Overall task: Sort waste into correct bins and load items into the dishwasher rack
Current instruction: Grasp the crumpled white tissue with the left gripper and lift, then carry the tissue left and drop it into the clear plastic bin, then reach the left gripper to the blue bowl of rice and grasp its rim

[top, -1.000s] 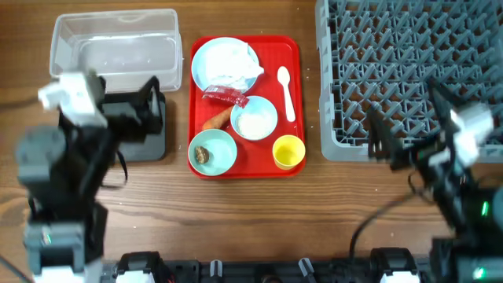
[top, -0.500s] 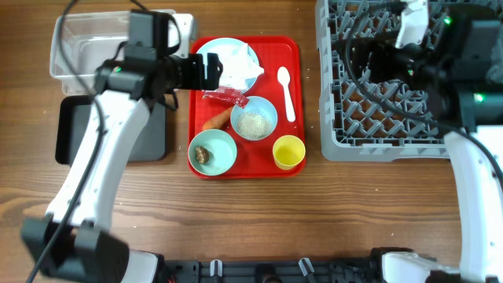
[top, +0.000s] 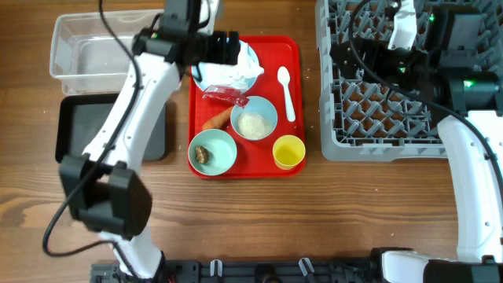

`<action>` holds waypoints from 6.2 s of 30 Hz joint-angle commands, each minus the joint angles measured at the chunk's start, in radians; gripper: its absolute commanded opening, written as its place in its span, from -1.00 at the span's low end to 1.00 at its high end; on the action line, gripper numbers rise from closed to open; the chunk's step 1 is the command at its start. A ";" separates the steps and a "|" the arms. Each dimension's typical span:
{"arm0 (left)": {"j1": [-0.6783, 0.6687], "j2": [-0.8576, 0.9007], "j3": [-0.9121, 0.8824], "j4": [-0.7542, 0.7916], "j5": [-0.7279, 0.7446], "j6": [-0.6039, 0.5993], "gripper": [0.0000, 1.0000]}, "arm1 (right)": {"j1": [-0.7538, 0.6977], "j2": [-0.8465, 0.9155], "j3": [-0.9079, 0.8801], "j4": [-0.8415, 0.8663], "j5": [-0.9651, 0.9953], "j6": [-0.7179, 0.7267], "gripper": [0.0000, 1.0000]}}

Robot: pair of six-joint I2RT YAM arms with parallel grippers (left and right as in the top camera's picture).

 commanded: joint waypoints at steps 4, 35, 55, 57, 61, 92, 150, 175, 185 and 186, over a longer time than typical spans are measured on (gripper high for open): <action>-0.010 0.245 0.143 -0.058 -0.079 0.007 0.99 | -0.003 0.006 0.024 -0.055 -0.016 0.004 0.99; -0.040 0.377 0.181 -0.075 -0.027 0.049 -0.92 | -0.003 0.006 0.023 -0.085 -0.002 -0.024 0.99; 0.208 0.124 0.224 -0.123 -0.285 -0.184 -0.92 | -0.003 0.006 0.023 -0.088 -0.002 -0.024 0.99; 0.287 0.124 0.224 -0.159 -0.285 -0.226 -0.92 | -0.003 0.006 0.023 -0.084 -0.002 -0.024 0.99; 0.392 0.138 0.222 -0.185 -0.247 -0.232 -0.92 | -0.003 0.006 0.023 -0.078 -0.002 -0.024 0.99; 0.415 0.269 0.211 -0.120 -0.124 -0.257 -0.27 | -0.003 0.006 0.021 -0.074 0.007 -0.042 0.99; -0.059 0.257 0.150 -0.257 -0.079 -0.161 0.66 | -0.002 0.007 0.009 -0.074 0.022 -0.042 0.99; -0.417 0.353 0.150 -0.320 -0.100 -0.108 0.54 | -0.002 0.039 0.007 -0.127 0.022 -0.042 1.00; -0.410 0.451 0.150 -0.257 -0.116 -0.207 -0.01 | -0.002 0.039 0.007 -0.131 0.021 -0.039 1.00; -0.410 0.460 0.150 -0.257 -0.120 -0.210 -0.05 | -0.002 0.039 0.007 -0.130 0.021 -0.039 0.99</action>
